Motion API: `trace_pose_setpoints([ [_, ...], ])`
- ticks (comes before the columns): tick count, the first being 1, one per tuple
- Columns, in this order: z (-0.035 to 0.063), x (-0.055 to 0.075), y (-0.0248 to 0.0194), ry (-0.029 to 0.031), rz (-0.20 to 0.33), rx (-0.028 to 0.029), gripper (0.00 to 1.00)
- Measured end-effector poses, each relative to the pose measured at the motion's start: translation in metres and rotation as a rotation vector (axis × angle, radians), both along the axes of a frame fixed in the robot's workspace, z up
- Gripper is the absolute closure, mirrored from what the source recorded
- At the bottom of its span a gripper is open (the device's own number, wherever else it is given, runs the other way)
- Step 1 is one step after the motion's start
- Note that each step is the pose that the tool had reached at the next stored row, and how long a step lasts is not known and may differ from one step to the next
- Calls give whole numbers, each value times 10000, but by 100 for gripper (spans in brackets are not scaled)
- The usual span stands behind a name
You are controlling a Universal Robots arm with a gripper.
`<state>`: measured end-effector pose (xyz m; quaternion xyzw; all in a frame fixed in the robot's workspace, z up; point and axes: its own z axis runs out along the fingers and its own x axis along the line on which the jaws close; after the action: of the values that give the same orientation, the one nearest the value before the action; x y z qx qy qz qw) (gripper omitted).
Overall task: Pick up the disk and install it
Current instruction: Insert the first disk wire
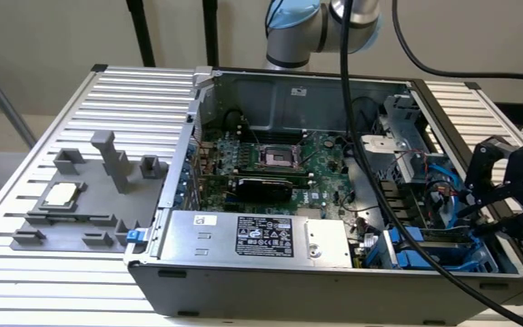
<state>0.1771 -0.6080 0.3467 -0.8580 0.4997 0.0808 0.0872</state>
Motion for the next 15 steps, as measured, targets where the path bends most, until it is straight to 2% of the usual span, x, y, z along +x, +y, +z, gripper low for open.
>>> trace_pose_setpoints([
  [1,-2,1,10,-3,21,3,67],
  [8,-11,14,70,-13,150,9,67],
  [9,-11,18,75,-13,161,9,69],
  [10,-12,20,79,-13,171,10,76],
  [11,-12,23,82,-13,181,11,76],
  [12,-12,26,84,-13,191,10,82],
  [15,-12,27,90,-13,205,10,83],
])
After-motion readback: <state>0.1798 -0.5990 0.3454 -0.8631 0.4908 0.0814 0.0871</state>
